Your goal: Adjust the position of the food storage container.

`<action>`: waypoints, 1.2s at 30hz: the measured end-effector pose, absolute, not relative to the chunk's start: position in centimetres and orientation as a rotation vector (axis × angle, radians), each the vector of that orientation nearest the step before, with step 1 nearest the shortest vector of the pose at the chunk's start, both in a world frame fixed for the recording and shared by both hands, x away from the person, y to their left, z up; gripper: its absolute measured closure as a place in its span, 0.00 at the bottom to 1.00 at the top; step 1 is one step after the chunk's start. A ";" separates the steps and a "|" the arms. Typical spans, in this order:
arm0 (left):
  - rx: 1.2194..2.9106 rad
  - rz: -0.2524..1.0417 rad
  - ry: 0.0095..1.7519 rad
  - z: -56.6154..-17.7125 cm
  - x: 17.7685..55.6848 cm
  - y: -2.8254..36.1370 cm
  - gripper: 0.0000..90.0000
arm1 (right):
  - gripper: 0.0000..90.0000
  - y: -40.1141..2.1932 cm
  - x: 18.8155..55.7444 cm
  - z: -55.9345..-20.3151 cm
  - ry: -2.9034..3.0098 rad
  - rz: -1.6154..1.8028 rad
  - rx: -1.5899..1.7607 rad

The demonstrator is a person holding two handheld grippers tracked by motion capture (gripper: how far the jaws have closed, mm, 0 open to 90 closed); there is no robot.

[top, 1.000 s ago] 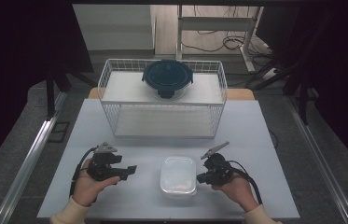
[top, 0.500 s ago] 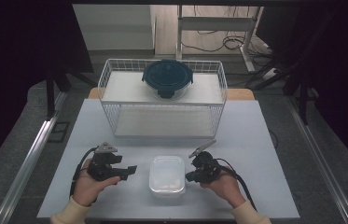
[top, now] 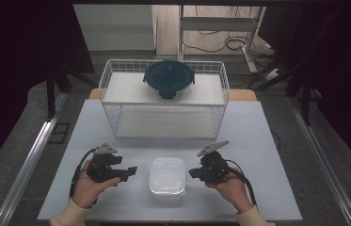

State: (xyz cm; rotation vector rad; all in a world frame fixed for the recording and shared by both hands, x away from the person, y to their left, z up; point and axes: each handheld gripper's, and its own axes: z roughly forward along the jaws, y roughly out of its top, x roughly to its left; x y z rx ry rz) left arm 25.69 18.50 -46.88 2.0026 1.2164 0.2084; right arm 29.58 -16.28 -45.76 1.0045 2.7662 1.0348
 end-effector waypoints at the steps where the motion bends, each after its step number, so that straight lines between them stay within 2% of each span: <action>1: 2.004 0.206 1.215 -46.9 25.7 18.5 0.29 | 0.97 -16.6 29.3 -45.4 2.725 1.070 1.025; 4: 2.004 0.203 1.205 -46.8 25.5 18.2 0.29 | 0.94 -17.7 29.0 -45.1 2.624 1.171 1.111; 6: 2.004 0.205 1.198 -46.6 25.4 18.1 0.29 | 0.87 -18.3 28.8 -45.0 2.598 1.194 1.155; 8: 1.999 0.203 1.194 -46.5 25.4 18.0 0.29 | 0.66 -18.6 28.4 -45.0 2.559 1.234 1.195; 12: 1.997 0.198 1.196 -46.6 25.4 18.1 0.29 | 0.40 -18.8 28.0 -44.7 2.514 1.288 1.245; 15: 1.992 0.191 1.196 -46.5 25.4 18.1 0.28 | 0.31 -18.7 28.1 -44.7 2.457 1.288 1.289; 18: 1.998 0.197 1.196 -46.5 25.3 18.0 0.29 | 0.28 -18.8 28.3 -45.0 2.433 1.352 1.319; 25: 1.988 0.155 1.187 -46.7 25.4 17.9 0.29 | 0.28 -20.0 27.8 -45.0 2.337 1.472 1.336; 36: 1.930 0.038 1.192 -47.2 25.7 17.9 0.29 | 0.34 -18.9 27.4 -45.2 2.410 1.353 1.151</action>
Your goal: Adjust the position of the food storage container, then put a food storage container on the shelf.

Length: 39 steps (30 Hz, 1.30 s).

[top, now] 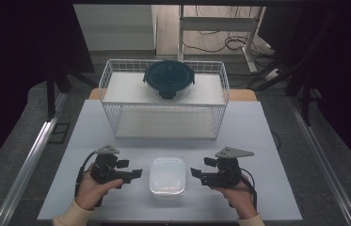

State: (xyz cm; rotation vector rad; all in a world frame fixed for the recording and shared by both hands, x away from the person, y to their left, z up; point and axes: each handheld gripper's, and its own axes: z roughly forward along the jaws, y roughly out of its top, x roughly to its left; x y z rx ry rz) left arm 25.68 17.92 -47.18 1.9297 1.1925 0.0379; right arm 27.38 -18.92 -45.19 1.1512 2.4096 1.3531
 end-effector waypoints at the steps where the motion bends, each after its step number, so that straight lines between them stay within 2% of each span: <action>1: 1.925 0.040 1.197 -47.2 25.7 17.9 0.29 | 0.34 -19.0 27.4 -45.2 2.407 1.339 1.139; 11: 1.894 0.008 1.191 -47.5 25.7 17.0 0.29 | 0.34 -18.6 27.3 -45.4 2.439 1.359 1.204; 18: 1.812 -0.130 1.189 -48.1 26.1 16.8 0.29 | 0.34 -17.7 27.6 -46.1 2.473 1.432 1.291; 30: 1.762 -0.249 1.229 -49.6 26.7 16.5 0.30 | 0.38 -16.3 27.9 -47.5 2.544 1.415 1.356; 39: 1.709 -0.310 1.262 -50.5 27.2 16.0 0.37 | 0.43 -16.0 28.2 -48.4 2.563 1.434 1.434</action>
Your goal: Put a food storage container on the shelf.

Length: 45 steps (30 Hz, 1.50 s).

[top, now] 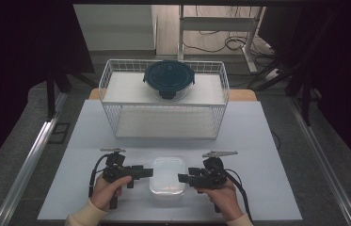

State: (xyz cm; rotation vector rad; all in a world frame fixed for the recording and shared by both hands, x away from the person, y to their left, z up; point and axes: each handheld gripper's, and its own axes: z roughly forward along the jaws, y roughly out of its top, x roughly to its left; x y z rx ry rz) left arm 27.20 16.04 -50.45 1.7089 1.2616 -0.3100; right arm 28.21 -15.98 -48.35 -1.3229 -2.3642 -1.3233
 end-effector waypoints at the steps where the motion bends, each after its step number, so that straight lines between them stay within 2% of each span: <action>1: 1.710 -0.324 1.262 -50.6 27.2 16.0 0.38 | 0.44 -16.0 28.3 -48.5 -2.354 -1.317 -1.326; 11: 1.712 -0.360 1.264 -51.0 27.5 15.7 0.50 | 0.54 -16.0 28.5 -49.1 -2.289 -1.304 -1.341; 17: 1.696 -0.423 1.260 -51.6 27.7 15.6 0.56 | 0.62 -16.5 28.8 -49.4 -2.225 -1.299 -1.379; 19: 1.691 -0.462 1.264 -52.0 27.8 15.5 0.61 | 0.65 -16.5 28.9 -49.6 -2.204 -1.287 -1.387; 26: 1.668 -0.428 1.274 -51.3 27.3 15.9 0.74 | 0.75 -16.8 28.8 -49.6 -2.127 -1.288 -1.417; 45: 1.669 -0.355 1.203 -49.6 26.3 16.6 0.88 | 0.90 -17.5 27.9 -48.2 -2.120 -1.387 -1.346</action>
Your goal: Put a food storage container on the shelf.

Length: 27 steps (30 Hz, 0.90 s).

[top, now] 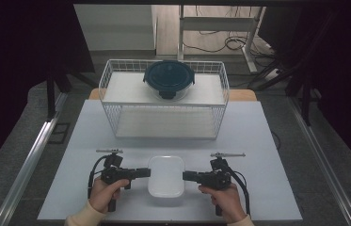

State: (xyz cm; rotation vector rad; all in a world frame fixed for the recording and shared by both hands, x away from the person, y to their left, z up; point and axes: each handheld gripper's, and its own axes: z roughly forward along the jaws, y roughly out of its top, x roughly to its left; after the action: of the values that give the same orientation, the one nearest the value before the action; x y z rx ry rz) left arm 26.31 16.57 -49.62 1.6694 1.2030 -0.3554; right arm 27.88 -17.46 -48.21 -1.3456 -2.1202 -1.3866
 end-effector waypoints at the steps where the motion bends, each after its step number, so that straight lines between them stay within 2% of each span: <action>1: 1.669 -0.353 1.201 -49.6 26.3 16.6 0.88 | 0.90 -17.4 27.8 -48.1 -2.127 -1.386 -1.344; 27: 1.659 -0.247 1.118 -46.2 24.8 16.7 0.87 | 0.90 -17.3 26.4 -44.4 -2.241 -1.522 -1.218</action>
State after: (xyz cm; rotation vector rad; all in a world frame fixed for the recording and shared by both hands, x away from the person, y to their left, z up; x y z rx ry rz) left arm 24.78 16.71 -46.21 1.6587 1.1184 -0.2473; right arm 26.42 -17.35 -44.45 -1.2183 -2.2409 -1.5216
